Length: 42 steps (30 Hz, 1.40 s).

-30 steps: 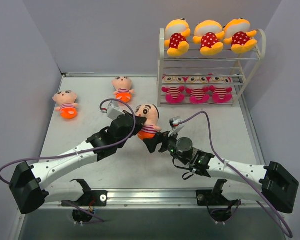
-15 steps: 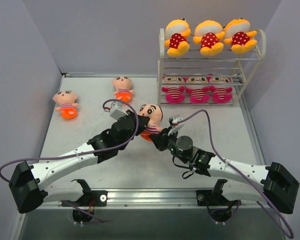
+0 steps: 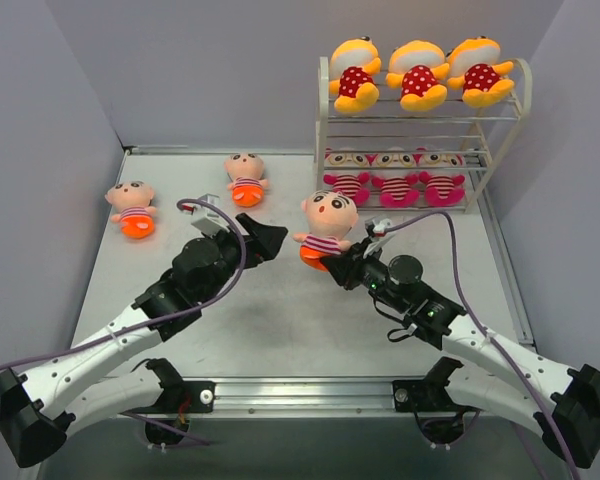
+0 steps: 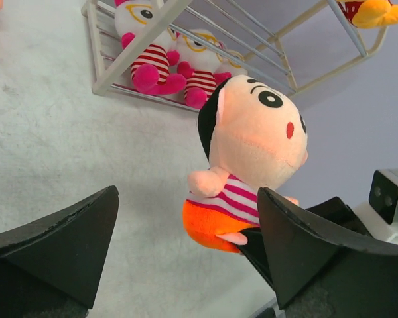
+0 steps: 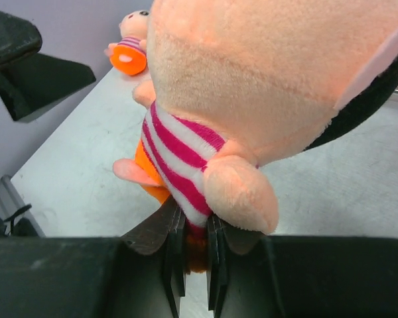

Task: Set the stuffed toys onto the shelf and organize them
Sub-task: Pass the stuffed toy from the left arm to the right, then pass the stuffed toy from the right arm to the left

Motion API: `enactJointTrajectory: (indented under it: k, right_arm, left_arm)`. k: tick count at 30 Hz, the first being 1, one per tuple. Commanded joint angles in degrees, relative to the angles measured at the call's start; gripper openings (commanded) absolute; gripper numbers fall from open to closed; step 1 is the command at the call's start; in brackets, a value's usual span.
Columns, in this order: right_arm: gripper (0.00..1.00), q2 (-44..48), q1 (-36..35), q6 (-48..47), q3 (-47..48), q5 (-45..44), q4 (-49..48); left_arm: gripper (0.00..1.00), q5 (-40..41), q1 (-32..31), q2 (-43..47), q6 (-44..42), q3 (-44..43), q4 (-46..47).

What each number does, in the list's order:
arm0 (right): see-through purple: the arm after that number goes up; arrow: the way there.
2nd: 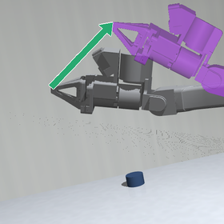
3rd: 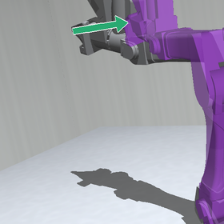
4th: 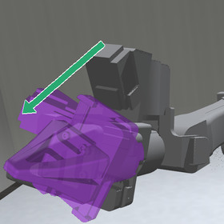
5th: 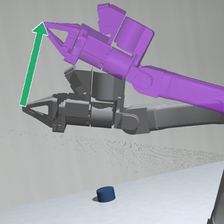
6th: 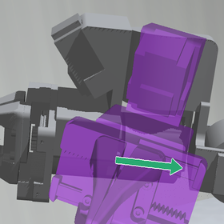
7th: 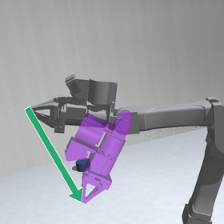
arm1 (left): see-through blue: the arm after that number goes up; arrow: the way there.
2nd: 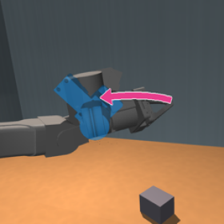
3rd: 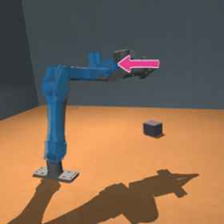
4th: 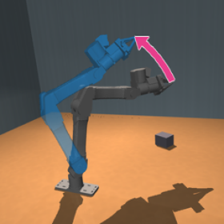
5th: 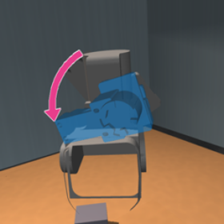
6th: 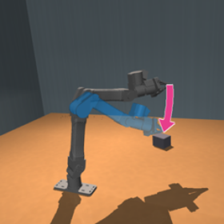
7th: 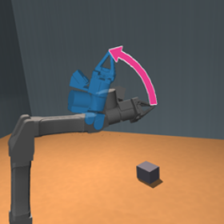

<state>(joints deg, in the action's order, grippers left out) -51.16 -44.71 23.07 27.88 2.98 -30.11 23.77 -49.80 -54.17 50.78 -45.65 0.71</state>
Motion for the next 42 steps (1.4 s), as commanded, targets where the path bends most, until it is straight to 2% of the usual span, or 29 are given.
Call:
enactJointTrajectory:
  k: [1, 4, 8, 14, 22, 25, 30, 33, 34, 37, 38, 39, 41, 42]
  right_arm:
    - [0.0, 0.71, 0.67, -5.39, 4.55, 8.35, 3.03]
    - [0.0, 0.01, 1.29, -7.07, 5.87, 13.18, 3.91]
    - [0.0, -3.15, 1.55, -9.26, 8.67, 20.45, 4.35]
    - [0.0, -5.79, 1.47, -11.38, 11.14, 24.52, 5.76]
    - [0.0, -6.5, 1.55, -11.56, 11.23, 28.21, 4.36]
    - [0.0, -6.85, 1.55, -11.29, 10.97, 28.92, 3.66]
    - [0.0, -7.29, 1.55, -11.03, 10.97, 29.54, 3.13]
    - [0.0, -7.55, 1.55, -10.85, 10.88, 29.54, 2.95]
    - [0.0, -7.55, 1.47, -10.68, 10.88, 29.45, 3.12]
    - [0.0, -7.64, 1.47, -10.41, 10.71, 28.49, 3.39]
    - [0.0, -7.56, 1.47, -10.41, 10.71, 28.05, 3.48]
    - [0.0, -7.55, 1.47, -10.41, 10.71, 27.78, 3.65]
    - [0.01, -7.47, 1.55, -10.15, 10.79, 26.82, 4.27]
    - [0.04, -7.38, 1.47, -10.24, 10.88, 26.46, 4.44]
  left_arm:
    - [0.94, -15.7, 5.49, 3.1, -4.9, 2.31, 3.15]
    - [0.97, -26.37, 10.33, 3.37, -6.66, 3.37, 6.4]
    - [0.97, -41.3, 12.97, 0.75, -11.4, 0.92, 4.66]
    - [0.96, -45.83, 13.85, 0.3, -9.74, 2.32, 10.45]
    - [0.96, -45.13, 15.52, -0.06, -8.08, 4.6, 11.5]
    - [1.0, -45.13, 15.96, 0.47, -6.93, 5.39, 13.17]
    - [0.74, -44.42, 16.23, 1.7, -5.79, 6.18, 14.84]
    - [0.54, -44.34, 16.23, 1.88, -5.26, 6.36, 15.37]
    - [0.43, -44.34, 16.23, 1.88, -5.08, 6.54, 15.55]
    - [0.29, -44.42, 16.23, 2.05, -4.99, 6.62, 15.99]
    - [0.18, -44.42, 16.23, 2.05, -4.99, 6.71, 16.08]
    - [0.12, -44.16, 16.23, 2.05, -4.99, 6.8, 16.25]
    - [0.03, -43.72, 16.23, 1.97, -4.99, 6.98, 16.34]
    - [0.03, -43.63, 16.23, 1.97, -4.91, 7.06, 16.69]
